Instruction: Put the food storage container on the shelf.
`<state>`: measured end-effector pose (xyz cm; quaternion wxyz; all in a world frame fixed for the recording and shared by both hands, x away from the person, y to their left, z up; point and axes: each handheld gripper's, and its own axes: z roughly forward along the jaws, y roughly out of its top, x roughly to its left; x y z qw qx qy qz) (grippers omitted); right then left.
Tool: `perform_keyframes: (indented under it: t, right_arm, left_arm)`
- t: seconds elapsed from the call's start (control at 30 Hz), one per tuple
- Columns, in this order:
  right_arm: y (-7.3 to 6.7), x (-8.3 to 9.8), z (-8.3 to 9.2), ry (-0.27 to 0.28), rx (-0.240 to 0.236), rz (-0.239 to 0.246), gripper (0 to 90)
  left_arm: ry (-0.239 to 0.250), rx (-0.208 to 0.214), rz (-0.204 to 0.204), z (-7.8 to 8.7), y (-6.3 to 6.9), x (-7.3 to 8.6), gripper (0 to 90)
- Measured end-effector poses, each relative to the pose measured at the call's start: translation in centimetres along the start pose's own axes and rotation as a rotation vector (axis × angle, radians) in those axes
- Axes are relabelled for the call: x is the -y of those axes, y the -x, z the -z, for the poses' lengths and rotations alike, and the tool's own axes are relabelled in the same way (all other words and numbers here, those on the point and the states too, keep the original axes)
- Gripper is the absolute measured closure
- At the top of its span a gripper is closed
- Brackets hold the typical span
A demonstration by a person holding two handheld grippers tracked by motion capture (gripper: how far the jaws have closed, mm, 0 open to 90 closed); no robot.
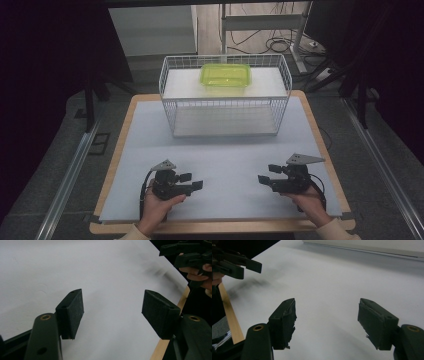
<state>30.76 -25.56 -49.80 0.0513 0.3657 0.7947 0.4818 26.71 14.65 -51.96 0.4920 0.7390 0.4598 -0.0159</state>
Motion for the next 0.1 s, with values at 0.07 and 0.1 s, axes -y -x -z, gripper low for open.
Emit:
perform_keyframes:
  t: [0.07,0.1]
  right_arm:
    - [-0.01,0.09,0.04,0.001,0.0,0.002,30.9]
    - [-0.02,0.13,0.05,0.001,0.0,0.004,30.9]
  left_arm:
    - [0.0,0.001,-0.001,0.0,0.0,0.06,33.9]
    - [-0.002,0.001,-0.003,0.03,-0.01,0.08,33.8]
